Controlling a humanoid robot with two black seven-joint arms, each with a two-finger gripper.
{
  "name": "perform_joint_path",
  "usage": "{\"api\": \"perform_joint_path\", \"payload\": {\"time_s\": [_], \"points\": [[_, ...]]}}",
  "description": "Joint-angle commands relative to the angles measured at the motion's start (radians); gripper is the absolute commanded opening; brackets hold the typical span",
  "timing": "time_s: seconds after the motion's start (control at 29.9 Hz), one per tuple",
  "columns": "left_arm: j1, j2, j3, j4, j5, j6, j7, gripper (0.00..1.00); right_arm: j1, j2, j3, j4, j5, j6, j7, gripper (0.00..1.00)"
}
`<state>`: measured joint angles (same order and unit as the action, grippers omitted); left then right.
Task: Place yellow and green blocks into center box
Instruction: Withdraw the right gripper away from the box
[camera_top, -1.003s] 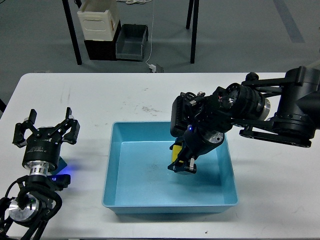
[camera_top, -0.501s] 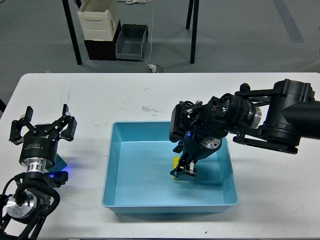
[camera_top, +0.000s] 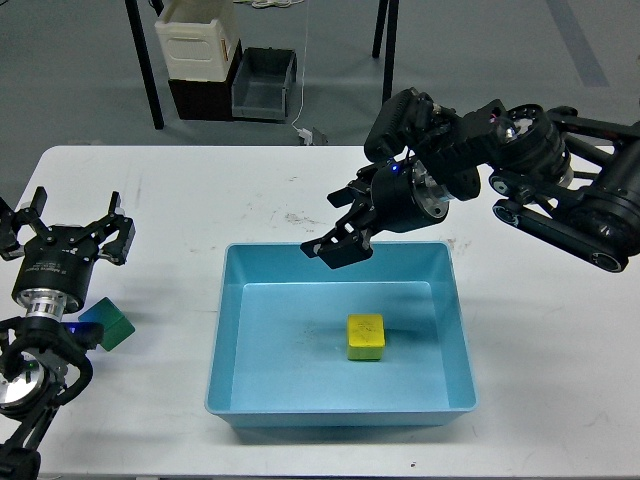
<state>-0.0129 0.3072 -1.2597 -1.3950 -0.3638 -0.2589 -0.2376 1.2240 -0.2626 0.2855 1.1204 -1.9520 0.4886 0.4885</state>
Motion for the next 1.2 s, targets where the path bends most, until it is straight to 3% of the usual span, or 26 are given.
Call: {"api": "perform_joint_path", "payload": {"time_s": [0.0, 0.1, 0.2, 0.3, 0.37, 0.5, 0.63, 0.7, 0.77, 1.0, 1.1, 1.17], "points": [[-0.041, 0.055, 0.003, 0.019, 0.019, 0.046, 0.014, 1.0, -0.159, 0.003, 0.217, 0.059, 0.001, 0.0, 0.0, 0.95], [-0.061, 0.14, 0.003, 0.036, 0.071, 0.075, 0.047, 1.0, -0.273, 0.02, 0.378, 0.137, 0.016, -0.011, 0.0, 0.95], [-0.082, 0.203, 0.003, 0.039, 0.172, 0.076, 0.052, 1.0, -0.374, 0.06, 0.51, 0.211, 0.076, -0.021, -0.008, 0.95], [-0.123, 0.233, 0.003, 0.065, 0.29, 0.082, 0.054, 1.0, -0.463, 0.092, 0.647, 0.254, 0.169, -0.047, -0.178, 0.95], [-0.146, 0.243, 0.0, 0.089, 0.365, 0.086, 0.054, 1.0, -0.515, 0.118, 0.722, 0.272, 0.264, -0.071, -0.264, 0.95], [-0.162, 0.306, -0.017, 0.094, 0.382, 0.095, 0.04, 1.0, -0.598, 0.129, 0.832, 0.28, 0.433, -0.154, -0.376, 0.96], [-0.164, 0.326, -0.024, 0.093, 0.402, 0.092, 0.008, 1.0, -0.806, 0.263, 1.041, 0.324, 0.501, -0.217, -0.393, 0.98], [-0.162, 0.351, -0.021, 0.084, 0.495, 0.09, -0.089, 1.0, -0.903, 0.263, 1.077, 0.35, 0.521, -0.219, -0.392, 0.98], [-0.165, 0.372, -0.023, 0.085, 0.706, 0.092, -0.243, 1.0, -0.992, 0.263, 1.1, 0.395, 0.548, -0.226, -0.393, 0.98], [-0.171, 0.478, -0.001, 0.08, 1.375, 0.067, -0.251, 1.0, -1.184, 0.263, 1.244, 0.435, 0.743, -0.223, -0.392, 0.99], [-0.177, 0.535, 0.013, 0.059, 1.5, -0.043, -0.251, 1.0, -1.244, 0.263, 1.281, 0.437, 0.812, -0.219, -0.389, 0.99], [-0.177, 0.578, 0.011, 0.009, 1.499, -0.185, -0.251, 1.0, -1.287, 0.263, 1.291, 0.438, 0.866, -0.217, -0.384, 0.99]]}}
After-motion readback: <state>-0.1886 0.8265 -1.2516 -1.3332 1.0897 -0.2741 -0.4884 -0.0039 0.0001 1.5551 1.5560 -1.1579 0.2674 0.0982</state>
